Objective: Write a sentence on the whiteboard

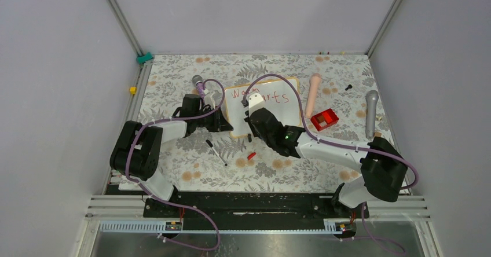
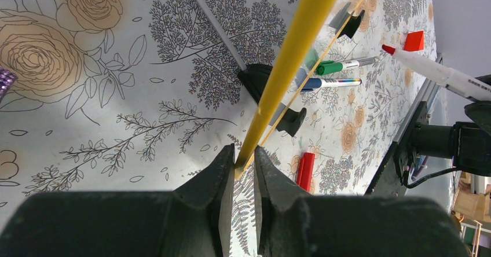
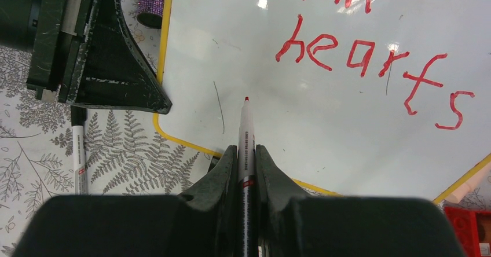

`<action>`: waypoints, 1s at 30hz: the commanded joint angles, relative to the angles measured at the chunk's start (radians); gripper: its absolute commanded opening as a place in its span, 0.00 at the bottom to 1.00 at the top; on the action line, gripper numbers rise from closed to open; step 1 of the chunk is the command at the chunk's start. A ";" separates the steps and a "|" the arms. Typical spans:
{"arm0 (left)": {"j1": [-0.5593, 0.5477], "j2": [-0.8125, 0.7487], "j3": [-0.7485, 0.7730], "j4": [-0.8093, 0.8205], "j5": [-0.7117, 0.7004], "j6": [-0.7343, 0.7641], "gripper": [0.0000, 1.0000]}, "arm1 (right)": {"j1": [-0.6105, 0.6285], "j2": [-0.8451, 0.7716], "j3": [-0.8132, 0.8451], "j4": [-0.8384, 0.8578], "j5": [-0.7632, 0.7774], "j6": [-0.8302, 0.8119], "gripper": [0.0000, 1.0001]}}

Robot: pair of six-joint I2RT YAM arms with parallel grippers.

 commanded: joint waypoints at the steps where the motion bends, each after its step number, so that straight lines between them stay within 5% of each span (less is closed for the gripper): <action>1: 0.006 0.014 0.039 0.030 -0.028 0.004 0.00 | 0.007 -0.007 0.052 0.032 -0.007 -0.009 0.00; 30: 0.008 0.013 0.039 0.024 -0.029 0.006 0.00 | 0.007 -0.011 -0.025 0.050 0.079 -0.035 0.00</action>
